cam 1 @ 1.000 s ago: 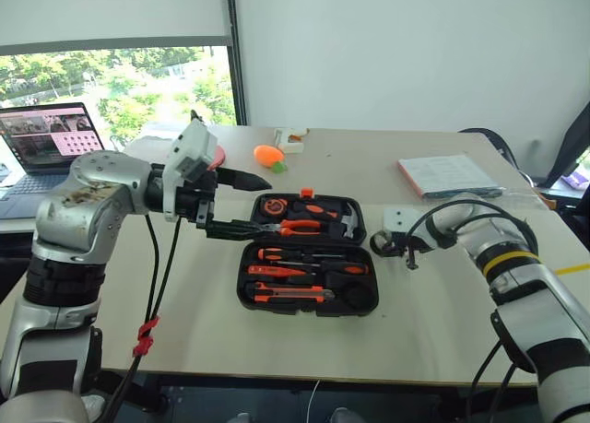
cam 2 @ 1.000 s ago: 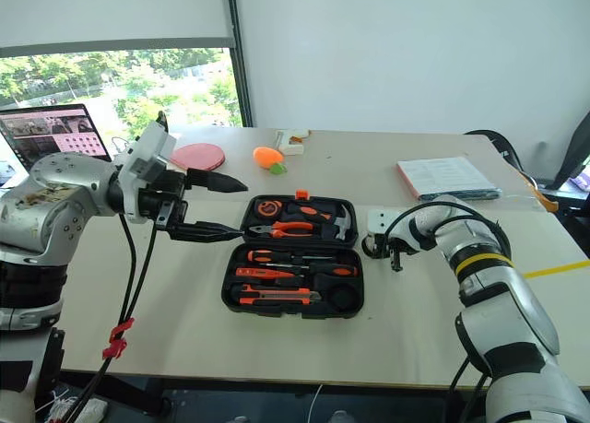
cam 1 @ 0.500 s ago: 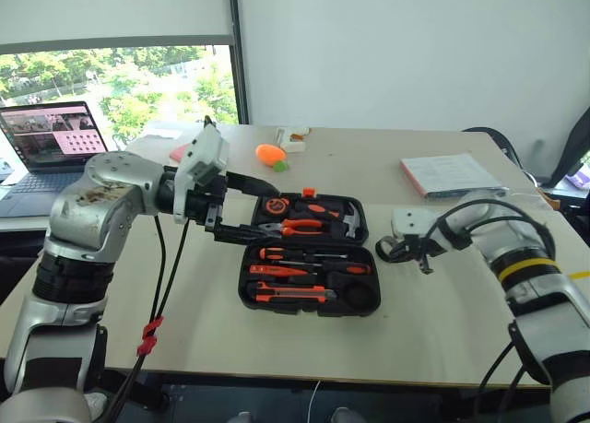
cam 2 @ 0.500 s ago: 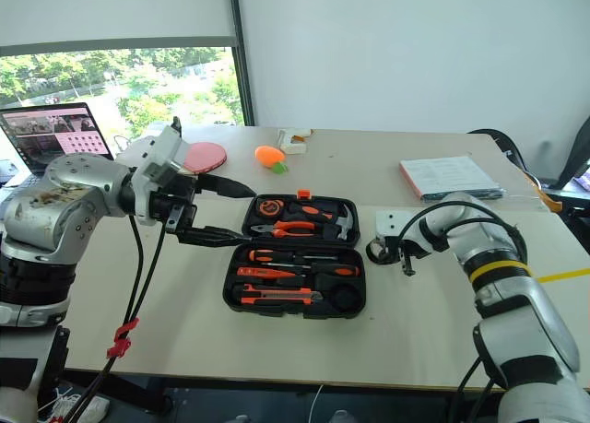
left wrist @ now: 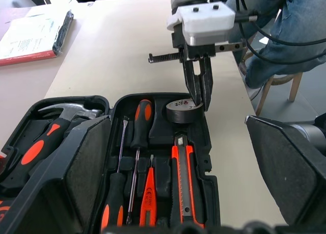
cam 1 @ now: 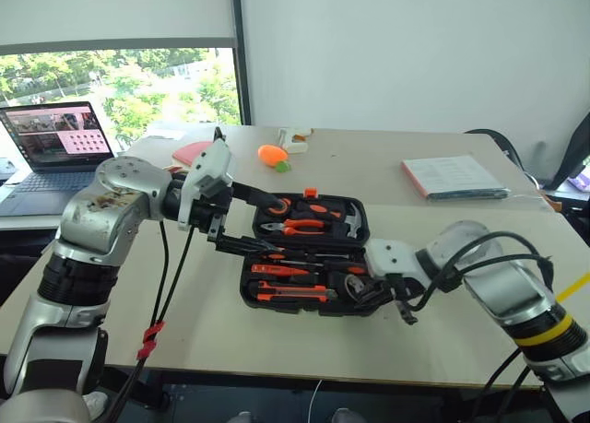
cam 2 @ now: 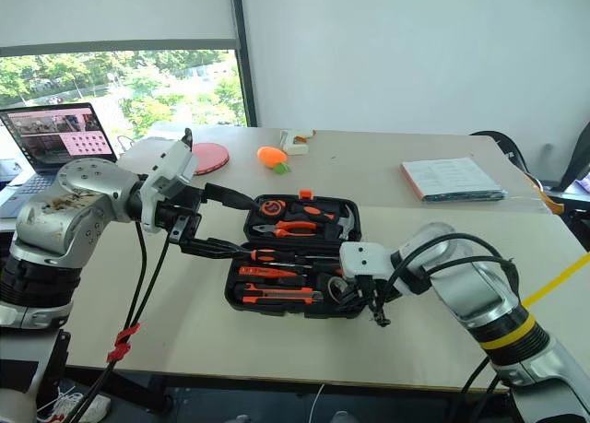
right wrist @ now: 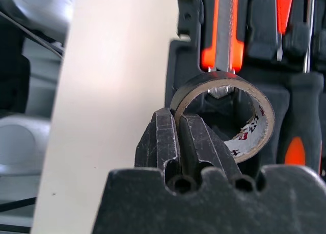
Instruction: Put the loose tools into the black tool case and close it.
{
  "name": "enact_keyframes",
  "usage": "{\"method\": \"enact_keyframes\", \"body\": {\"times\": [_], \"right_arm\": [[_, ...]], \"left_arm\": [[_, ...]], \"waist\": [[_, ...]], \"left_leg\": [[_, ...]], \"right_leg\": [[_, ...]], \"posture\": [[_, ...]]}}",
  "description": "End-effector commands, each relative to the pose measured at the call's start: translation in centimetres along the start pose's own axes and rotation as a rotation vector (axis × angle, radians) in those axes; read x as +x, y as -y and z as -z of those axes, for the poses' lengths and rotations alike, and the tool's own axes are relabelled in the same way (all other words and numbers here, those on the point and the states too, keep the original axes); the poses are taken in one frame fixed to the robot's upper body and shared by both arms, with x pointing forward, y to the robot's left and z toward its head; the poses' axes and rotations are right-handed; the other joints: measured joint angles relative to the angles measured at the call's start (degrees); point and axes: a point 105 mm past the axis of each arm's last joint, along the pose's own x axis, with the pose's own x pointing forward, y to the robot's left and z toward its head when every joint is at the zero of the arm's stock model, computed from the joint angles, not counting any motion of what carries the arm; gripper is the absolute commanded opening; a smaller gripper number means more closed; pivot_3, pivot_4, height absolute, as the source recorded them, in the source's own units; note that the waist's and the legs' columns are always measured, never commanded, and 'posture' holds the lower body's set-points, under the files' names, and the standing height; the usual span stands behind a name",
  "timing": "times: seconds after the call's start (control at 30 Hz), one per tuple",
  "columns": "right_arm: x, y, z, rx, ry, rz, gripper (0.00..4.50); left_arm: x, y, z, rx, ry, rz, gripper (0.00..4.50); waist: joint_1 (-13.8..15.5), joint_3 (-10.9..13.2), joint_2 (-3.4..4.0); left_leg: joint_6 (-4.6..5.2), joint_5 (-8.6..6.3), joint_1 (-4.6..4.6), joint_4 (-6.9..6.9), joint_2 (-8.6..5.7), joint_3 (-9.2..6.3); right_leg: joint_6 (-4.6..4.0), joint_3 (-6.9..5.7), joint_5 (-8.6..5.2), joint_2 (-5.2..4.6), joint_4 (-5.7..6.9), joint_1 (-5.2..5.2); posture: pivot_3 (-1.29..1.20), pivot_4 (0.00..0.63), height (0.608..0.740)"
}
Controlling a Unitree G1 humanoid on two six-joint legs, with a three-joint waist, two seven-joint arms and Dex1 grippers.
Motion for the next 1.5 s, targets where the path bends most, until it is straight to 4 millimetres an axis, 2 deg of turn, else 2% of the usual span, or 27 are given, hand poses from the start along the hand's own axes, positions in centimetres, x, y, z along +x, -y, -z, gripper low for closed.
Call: {"method": "enact_keyframes", "body": {"times": [0.03, 0.13, 0.27, 0.33, 0.4, 0.53, 0.7, 0.73, 0.83, 0.97, 1.1, 1.13, 1.17, 1.2, 1.23, 1.37, 1.5], "right_arm": [[-0.5, 0.1, 0.5, -0.024, -0.049, 0.036, 0.03], [-0.5, 0.2, 1.3, -0.045, -0.095, 0.040, 0.03], [-0.8, -0.5, 0.9, -0.052, -0.089, 0.004, 0.03], [-0.7, -0.5, 0.8, -0.061, -0.091, -0.002, 0.77], [-0.6, -0.5, 0.7, -0.064, -0.092, -0.001, 1.22], [-0.8, -0.4, 0.3, -0.068, -0.084, -0.004, 2.60], [-2.8, 0.6, -1.3, -0.038, -0.017, 0.076, 4.33], [-3.3, 0.8, -1.5, -0.020, 0.000, 0.099, 4.46], [-5.2, 1.5, -1.7, 0.074, 0.065, 0.213, 4.46], [-7.8, 3.0, -0.8, 0.313, 0.191, 0.433, 4.46], [-8.8, 4.1, 0.5, 0.477, 0.259, 0.559, 4.46], [-8.8, 4.6, 0.7, 0.520, 0.277, 0.586, 3.96], [-8.8, 5.0, 0.9, 0.553, 0.287, 0.607, 3.76], [-8.6, 5.3, 1.0, 0.569, 0.292, 0.620, 3.36], [-8.4, 5.5, 1.0, 0.565, 0.291, 0.623, 3.08], [-7.3, 5.1, 1.6, 0.513, 0.237, 0.586, 1.75], [-6.3, 4.7, 3.6, 0.489, 0.146, 0.596, 0.33]], "left_arm": [[-0.3, 0.3, -0.7, 0.046, -0.008, 0.000, 4.50], [-0.4, 0.3, -0.7, 0.047, -0.011, 0.000, 4.50], [-0.4, 0.3, -0.8, 0.048, -0.011, -0.003, 4.50], [-0.4, 0.2, -0.9, 0.049, -0.010, -0.005, 4.50], [-0.4, 0.1, -0.9, 0.050, -0.008, -0.007, 4.50], [-0.5, 0.0, -0.9, 0.051, -0.007, -0.009, 4.50], [-0.6, -0.4, -0.3, 0.038, -0.009, -0.021, 4.50], [-0.6, -0.5, -0.1, 0.031, -0.010, -0.028, 4.50], [-1.0, -0.9, 1.1, -0.006, -0.035, -0.076, 4.50], [-2.1, -2.1, 4.3, -0.095, -0.117, -0.225, 4.50], [-3.0, -3.6, 6.6, -0.192, -0.168, -0.367, 4.50], [-3.3, -4.3, 7.4, -0.248, -0.184, -0.419, 4.01], [-3.4, -4.9, 7.9, -0.288, -0.193, -0.462, 3.80], [-3.4, -5.3, 8.0, -0.302, -0.189, -0.486, 3.34], [-3.3, -5.5, 8.0, -0.306, -0.182, -0.495, 3.06], [-3.1, -5.2, 8.1, -0.286, -0.195, -0.471, 1.56], [-3.6, -5.2, 10.6, -0.268, -0.331, -0.505, 0.07]], "waist": [[0.1, 0.0, 0.00], [0.2, 0.0, 0.00], [0.3, 0.0, -0.01], [0.4, 0.0, -0.01], [0.5, 0.0, -0.01], [0.6, 0.0, -0.01], [0.5, 0.0, -0.01], [0.5, 0.0, -0.01], [0.6, 0.0, -0.01], [0.7, 0.0, -0.03], [0.7, 0.0, -0.05], [0.6, 0.0, -0.05], [0.6, 0.0, -0.06], [0.6, 0.0, -0.06], [0.6, 0.0, -0.06], [0.6, 0.0, -0.06], [0.7, 0.0, -0.06]], "left_leg": [[0.00, 0.00, 0.00, -0.01, 0.01, 0.05], [0.00, 0.00, 0.00, -0.01, 0.01, 0.23], [0.00, 0.00, 0.00, -0.01, 0.02, 0.28], [0.00, 0.00, 0.00, -0.01, 0.02, 0.28], [0.00, 0.00, 0.00, -0.01, 0.02, 0.28], [0.00, 0.00, -0.02, -0.02, 0.02, 0.28], [0.00, 0.00, -0.01, -0.02, 0.03, 0.28], [0.00, 0.00, -0.01, -0.02, 0.03, 0.28], [0.01, 0.00, -0.02, -0.02, 0.02, 0.27], [0.01, 0.00, -0.01, -0.03, 0.03, 0.26], [0.01, 0.00, -0.01, -0.03, 0.02, 0.27], [0.00, 0.00, -0.01, -0.02, 0.02, 0.27], [0.01, 0.00, 0.00, -0.04, 0.03, 0.27], [0.01, 0.00, 0.03, -0.03, 0.02, 0.27], [0.01, 0.00, 0.00, -0.04, 0.02, 0.27], [0.01, 0.00, -0.11, -0.07, 0.02, 0.28], [0.02, -0.01, -0.11, -0.12, 0.01, 0.29]], "right_leg": [[0.00, 0.00, 0.00, 0.00, -0.01, 0.00], [0.00, 0.00, 0.00, 0.01, -0.02, -0.01], [0.00, 0.00, 0.00, 0.01, -0.03, -0.01], [0.00, 0.00, 0.00, 0.01, -0.04, 0.00], [0.00, 0.00, 0.00, 0.01, -0.04, 0.00], [0.00, -0.02, -0.01, 0.02, -0.06, 0.00], [0.00, -0.01, 0.00, 0.02, -0.04, -0.01], [0.00, -0.02, 0.00, 0.02, -0.04, -0.01], [0.00, -0.01, 0.00, 0.01, -0.05, -0.01], [-0.01, -0.01, 0.00, 0.01, -0.04, 0.00], [-0.01, -0.01, 0.00, 0.01, -0.03, 0.00], [-0.01, -0.01, 0.01, 0.01, -0.03, 0.00], [-0.01, -0.01, 0.00, 0.01, -0.03, 0.01], [-0.01, -0.01, 0.00, 0.02, -0.02, 0.04], [-0.02, -0.01, 0.01, 0.02, -0.02, 0.00], [-0.01, -0.01, 0.01, 0.01, -0.06, -0.09], [-0.01, -0.02, 0.01, 0.00, -0.10, -0.09]], "posture": [[0.00, 0.150, 0.737], [0.00, 0.150, 0.737], [0.00, 0.150, 0.737], [0.00, 0.150, 0.737], [0.00, 0.150, 0.737], [0.00, 0.150, 0.737], [0.00, 0.150, 0.737], [0.00, 0.150, 0.737], [0.00, 0.150, 0.737], [0.00, 0.150, 0.737], [0.00, 0.150, 0.737], [0.00, 0.150, 0.737], [0.00, 0.150, 0.737], [0.00, 0.150, 0.737], [0.00, 0.150, 0.737], [0.00, 0.150, 0.737], [0.00, 0.150, 0.737]]}}
